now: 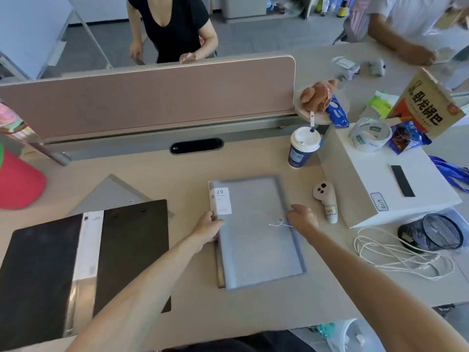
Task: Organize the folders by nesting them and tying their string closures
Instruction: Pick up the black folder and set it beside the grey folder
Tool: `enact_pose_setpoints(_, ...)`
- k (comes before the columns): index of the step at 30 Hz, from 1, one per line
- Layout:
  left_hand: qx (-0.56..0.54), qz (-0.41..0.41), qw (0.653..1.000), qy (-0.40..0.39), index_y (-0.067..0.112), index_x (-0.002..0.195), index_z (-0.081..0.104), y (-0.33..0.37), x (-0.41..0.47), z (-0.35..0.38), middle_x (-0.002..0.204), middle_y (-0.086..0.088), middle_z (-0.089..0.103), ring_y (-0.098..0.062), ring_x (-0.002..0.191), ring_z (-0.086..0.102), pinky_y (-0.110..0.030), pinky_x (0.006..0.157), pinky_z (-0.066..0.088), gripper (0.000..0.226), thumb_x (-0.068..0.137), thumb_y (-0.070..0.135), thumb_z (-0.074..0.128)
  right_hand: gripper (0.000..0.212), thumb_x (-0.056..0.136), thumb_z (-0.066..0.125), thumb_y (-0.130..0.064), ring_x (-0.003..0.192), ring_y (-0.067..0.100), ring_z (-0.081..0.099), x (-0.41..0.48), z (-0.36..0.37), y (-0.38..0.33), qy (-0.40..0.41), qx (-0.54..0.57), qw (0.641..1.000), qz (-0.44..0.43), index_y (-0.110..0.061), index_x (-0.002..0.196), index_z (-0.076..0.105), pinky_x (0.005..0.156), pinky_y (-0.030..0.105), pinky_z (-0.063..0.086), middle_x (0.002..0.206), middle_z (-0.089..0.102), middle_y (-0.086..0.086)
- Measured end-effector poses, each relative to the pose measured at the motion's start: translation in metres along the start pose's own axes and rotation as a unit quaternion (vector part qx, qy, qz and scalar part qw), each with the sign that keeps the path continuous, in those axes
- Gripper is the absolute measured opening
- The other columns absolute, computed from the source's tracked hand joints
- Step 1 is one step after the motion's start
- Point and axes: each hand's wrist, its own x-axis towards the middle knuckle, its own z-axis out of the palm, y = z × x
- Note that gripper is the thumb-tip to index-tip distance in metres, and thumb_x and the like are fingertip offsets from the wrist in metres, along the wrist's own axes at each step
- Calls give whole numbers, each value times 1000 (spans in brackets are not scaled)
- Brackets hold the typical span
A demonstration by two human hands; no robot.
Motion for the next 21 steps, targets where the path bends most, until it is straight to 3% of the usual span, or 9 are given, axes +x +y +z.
enact_pose_setpoints(2,2,15,1000,12,15,116,52,0,-2,-1,107,-1,63,-7,74,58,-25,67,49,23,93,11,50,23,80,46,-7,94,35,59,-1,1,-3,3,-116,993,-27,-8,94,64,80,34,48,98,62,17)
enact_pose_setpoints(6,22,39,999,21,15,133,47,-3,-10,-9,124,5,57,-12,102,56,-26,73,46,37,96,20,53,33,86,45,-12,106,35,56,-5,19,-16,16,-202,969,-145,-13,113,64,84,36,49,117,57,13)
enact_pose_setpoints(9,61,33,997,35,15,141,42,-13,-16,-27,136,3,48,-18,123,49,-31,90,47,45,97,24,51,27,88,46,-13,97,33,61,-16,43,-43,2,-191,956,-223,-14,104,67,79,36,53,113,60,12)
enact_pose_setpoints(13,104,20,993,49,17,132,52,-36,-38,-68,137,0,52,-16,114,53,-30,93,47,36,97,24,45,23,89,48,-12,98,31,61,-42,92,-74,-55,-173,943,-280,-13,101,68,81,38,54,111,61,12)
enact_pose_setpoints(16,103,13,992,73,20,125,55,-62,-56,-106,133,1,55,-20,119,53,-40,103,45,32,95,26,46,24,89,49,-12,98,30,62,-63,136,-90,-119,-161,935,-293,-13,104,68,80,39,55,111,62,12)
enact_pose_setpoints(18,86,11,992,94,21,130,51,-82,-64,-131,133,1,56,-19,119,52,-39,103,45,35,96,26,47,25,90,48,-11,98,28,63,-78,163,-99,-152,-156,931,-293,-14,106,67,78,35,54,114,64,10)
enact_pose_setpoints(21,71,0,989,127,22,142,37,-113,-76,-168,135,0,55,-20,118,53,-31,101,42,45,99,25,45,28,93,45,-6,109,27,60,-100,201,-110,-169,-155,922,-313,-11,109,67,91,34,50,120,64,8)
